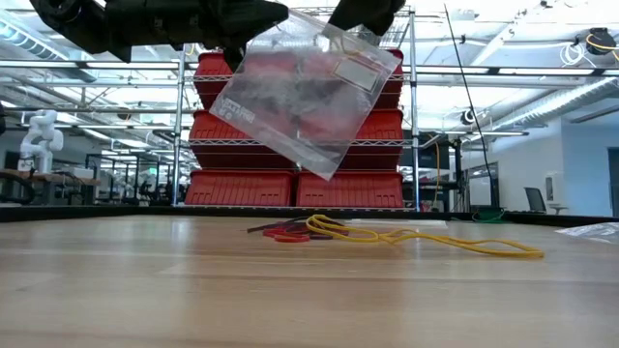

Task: Sort rubber bands
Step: Put the yellow rubber band into the top left transparent zip bag

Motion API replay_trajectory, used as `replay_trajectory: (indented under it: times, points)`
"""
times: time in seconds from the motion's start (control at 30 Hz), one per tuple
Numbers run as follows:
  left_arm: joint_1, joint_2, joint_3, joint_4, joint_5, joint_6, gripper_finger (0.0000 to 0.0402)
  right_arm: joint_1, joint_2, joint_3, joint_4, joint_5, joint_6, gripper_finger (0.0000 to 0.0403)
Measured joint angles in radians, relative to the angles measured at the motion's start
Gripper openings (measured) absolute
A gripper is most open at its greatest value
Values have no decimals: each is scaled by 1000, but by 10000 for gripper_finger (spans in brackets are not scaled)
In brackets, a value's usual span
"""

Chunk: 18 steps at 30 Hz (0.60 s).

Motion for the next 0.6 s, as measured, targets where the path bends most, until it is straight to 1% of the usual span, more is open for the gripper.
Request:
replay_trajectory:
  times: [0.2, 0.6]
  points:
    - [0, 0, 0, -8, 0, 0, 0, 24, -3, 0, 32, 2, 1, 0]
    - [0, 0, 0, -10, -8, -1, 0, 36, -6, 0, 23, 1, 26, 0]
